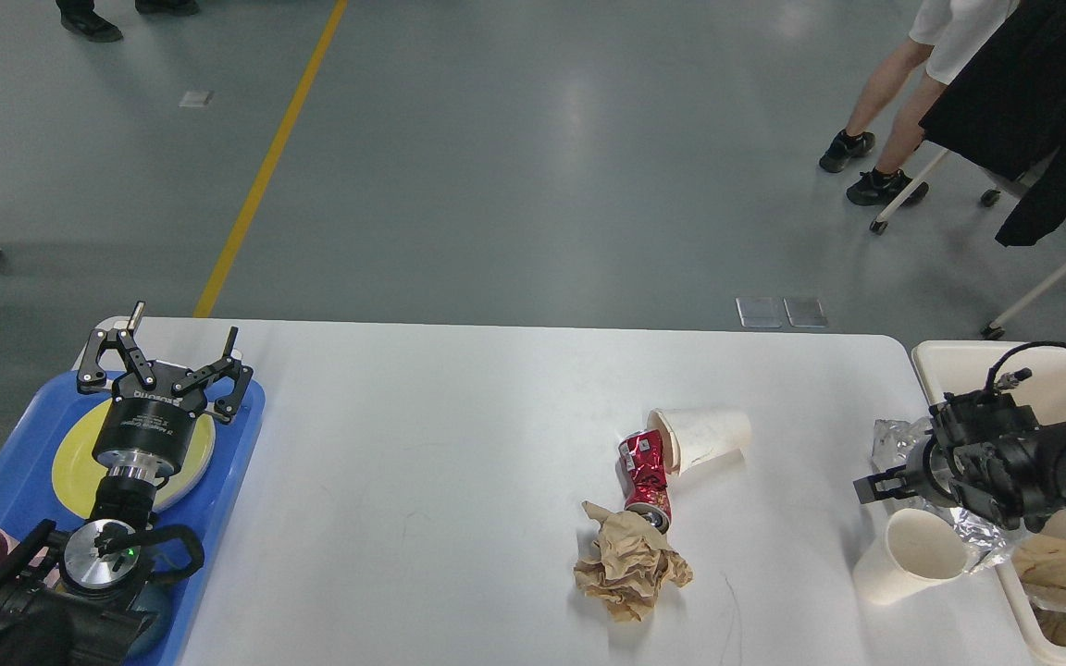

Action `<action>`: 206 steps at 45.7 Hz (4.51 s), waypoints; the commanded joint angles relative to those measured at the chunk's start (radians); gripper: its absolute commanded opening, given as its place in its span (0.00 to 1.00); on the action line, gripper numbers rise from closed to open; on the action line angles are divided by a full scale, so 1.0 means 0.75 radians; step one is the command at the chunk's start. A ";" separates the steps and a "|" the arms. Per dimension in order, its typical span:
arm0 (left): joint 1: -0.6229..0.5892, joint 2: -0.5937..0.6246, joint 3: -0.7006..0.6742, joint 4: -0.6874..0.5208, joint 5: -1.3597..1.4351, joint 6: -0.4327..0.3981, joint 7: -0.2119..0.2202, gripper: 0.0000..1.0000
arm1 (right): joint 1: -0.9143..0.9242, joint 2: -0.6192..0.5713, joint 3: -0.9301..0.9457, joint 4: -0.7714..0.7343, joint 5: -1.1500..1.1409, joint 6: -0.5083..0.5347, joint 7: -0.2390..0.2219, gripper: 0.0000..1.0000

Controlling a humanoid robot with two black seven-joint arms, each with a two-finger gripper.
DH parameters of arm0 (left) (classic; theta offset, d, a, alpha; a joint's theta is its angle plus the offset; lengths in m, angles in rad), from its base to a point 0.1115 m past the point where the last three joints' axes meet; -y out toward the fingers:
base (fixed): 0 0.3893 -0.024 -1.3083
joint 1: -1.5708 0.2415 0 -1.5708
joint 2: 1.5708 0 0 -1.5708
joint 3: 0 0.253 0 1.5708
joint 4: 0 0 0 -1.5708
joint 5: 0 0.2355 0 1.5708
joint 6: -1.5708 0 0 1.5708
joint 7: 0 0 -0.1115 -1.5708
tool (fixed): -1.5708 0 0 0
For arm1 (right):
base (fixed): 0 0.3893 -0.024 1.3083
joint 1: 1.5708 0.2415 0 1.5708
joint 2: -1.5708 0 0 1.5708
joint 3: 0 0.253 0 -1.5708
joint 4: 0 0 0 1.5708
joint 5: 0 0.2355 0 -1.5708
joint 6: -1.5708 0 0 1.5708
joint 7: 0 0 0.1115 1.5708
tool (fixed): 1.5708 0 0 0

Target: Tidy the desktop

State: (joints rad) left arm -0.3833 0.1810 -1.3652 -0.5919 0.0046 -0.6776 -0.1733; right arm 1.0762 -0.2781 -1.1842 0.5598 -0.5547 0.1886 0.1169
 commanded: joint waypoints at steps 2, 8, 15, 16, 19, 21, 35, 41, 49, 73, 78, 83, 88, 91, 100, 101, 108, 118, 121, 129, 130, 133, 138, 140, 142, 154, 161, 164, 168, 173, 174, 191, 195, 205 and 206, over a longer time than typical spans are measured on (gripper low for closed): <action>0.000 0.000 0.000 0.000 0.000 -0.001 0.000 0.97 | -0.009 0.001 0.002 0.004 0.005 0.004 -0.035 0.29; 0.000 0.000 0.000 0.000 0.000 0.000 0.000 0.97 | -0.013 0.001 0.004 0.014 0.005 0.006 -0.052 0.12; 0.000 0.000 0.000 0.000 0.000 0.002 0.000 0.97 | -0.013 0.001 0.008 0.016 0.005 0.008 -0.060 0.00; 0.000 0.000 0.000 0.000 0.000 0.000 0.000 0.97 | -0.013 0.001 0.010 0.016 0.007 0.006 -0.062 0.00; 0.000 0.000 0.000 0.000 0.000 -0.001 0.000 0.97 | -0.013 0.001 0.039 0.014 0.016 0.004 -0.080 0.00; 0.002 0.000 0.000 0.000 0.000 -0.001 0.000 0.97 | -0.016 -0.001 0.063 0.014 0.030 0.004 -0.107 0.00; 0.000 0.000 0.000 0.000 0.000 -0.001 0.000 0.97 | -0.011 -0.008 0.118 0.016 0.044 0.016 -0.152 0.00; 0.000 0.000 0.000 0.000 0.000 -0.001 0.000 0.97 | 0.009 -0.012 0.135 0.021 0.044 0.027 -0.158 0.00; 0.000 0.000 0.000 0.000 0.000 -0.001 0.000 0.97 | 0.180 -0.079 0.131 0.139 0.073 0.180 -0.164 0.00; 0.000 0.000 0.000 0.000 0.000 -0.001 0.000 0.97 | 1.122 -0.308 -0.176 0.843 0.455 0.603 -0.207 0.00; 0.000 0.000 0.000 0.000 0.000 -0.001 0.000 0.97 | 1.173 -0.312 -0.237 0.861 0.533 0.601 -0.199 0.00; 0.002 0.000 0.000 0.000 0.000 -0.001 0.000 0.97 | 1.203 -0.314 -0.313 0.869 0.570 0.597 -0.166 0.00; 0.002 0.000 0.000 0.000 0.000 -0.001 0.000 0.97 | 1.206 -0.339 -0.385 0.855 0.588 0.577 -0.139 0.00; 0.002 0.000 0.000 0.000 0.000 -0.001 0.000 0.97 | 1.177 -0.408 -0.377 0.820 0.570 0.558 -0.142 0.00; 0.002 0.000 0.000 0.002 0.000 -0.001 0.000 0.97 | 0.887 -0.525 -0.252 0.504 0.566 0.554 -0.144 0.00; 0.002 0.000 0.000 0.002 0.000 -0.001 0.000 0.97 | 0.832 -0.527 -0.229 0.455 0.566 0.554 -0.144 0.00; 0.002 0.000 0.000 0.002 0.000 0.002 0.000 0.97 | 0.445 -0.527 -0.002 0.103 0.566 0.554 -0.144 0.00; 0.002 0.000 0.000 0.000 0.000 -0.001 0.000 0.97 | -0.097 -0.464 0.347 -0.433 0.570 0.528 -0.140 0.00; 0.002 0.000 0.000 0.000 0.000 -0.001 0.000 0.97 | -0.236 -0.392 0.425 -0.548 0.572 0.469 -0.137 0.00; 0.002 0.000 0.000 0.002 0.000 0.002 0.000 0.97 | -0.461 -0.284 0.575 -0.611 0.574 0.076 -0.135 0.00; 0.002 0.000 0.000 0.002 0.000 0.000 0.000 0.97 | -0.484 -0.270 0.583 -0.611 0.574 0.027 -0.135 0.00; 0.002 0.000 0.000 0.002 0.000 -0.001 0.000 0.97 | -0.551 -0.239 0.597 -0.616 0.574 -0.086 -0.135 0.00; 0.002 0.000 0.000 0.002 0.000 0.002 0.000 0.97 | -0.586 -0.210 0.601 -0.620 0.574 -0.159 -0.135 0.00; 0.002 0.000 0.000 0.002 0.000 0.002 0.000 0.97 | -0.594 -0.204 0.599 -0.620 0.574 -0.164 -0.135 0.00; 0.002 0.000 0.000 0.000 0.000 -0.001 0.000 0.97 | -0.607 -0.196 0.601 -0.620 0.574 -0.166 -0.135 0.00; 0.002 0.000 0.000 0.002 0.000 0.002 0.000 0.97 | -0.623 -0.177 0.601 -0.624 0.574 -0.178 -0.137 0.00; 0.002 0.000 0.000 0.000 0.000 0.002 0.000 0.97 | -0.623 -0.175 0.601 -0.624 0.574 -0.188 -0.137 0.01; 0.002 0.000 0.000 0.002 0.000 0.002 0.000 0.97 | -0.623 -0.175 0.601 -0.624 0.574 -0.211 -0.137 0.55; 0.002 0.000 0.000 0.002 0.000 0.002 0.000 0.97 | -0.623 -0.175 0.609 -0.624 0.578 -0.309 -0.137 1.00; 0.002 0.002 0.000 0.000 0.000 0.002 0.000 0.97 | -0.623 -0.173 0.618 -0.622 0.578 -0.333 -0.137 1.00; 0.002 0.000 0.000 0.002 0.000 0.002 0.000 0.97 | -0.623 -0.173 0.618 -0.622 0.578 -0.335 -0.137 1.00; 0.002 0.000 0.000 0.002 0.000 0.002 0.000 0.97 | -0.543 -0.230 0.610 -0.548 0.564 -0.309 -0.152 1.00; 0.002 0.002 0.000 0.000 0.000 0.002 0.000 0.97 | -0.425 -0.328 0.581 -0.422 0.535 -0.252 -0.168 1.00; 0.002 0.000 0.000 0.002 0.000 0.002 0.000 0.97 | 0.084 -0.500 0.348 0.163 0.292 -0.186 -0.366 1.00; 0.002 0.000 0.000 0.000 0.000 0.000 0.000 0.97 | 0.143 -0.505 0.311 0.220 0.290 -0.170 -0.387 1.00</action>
State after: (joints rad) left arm -0.3819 0.1813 -1.3652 -0.5909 0.0046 -0.6765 -0.1733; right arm 0.9935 -0.6166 -0.8431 0.5109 -0.2901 0.0319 -0.0921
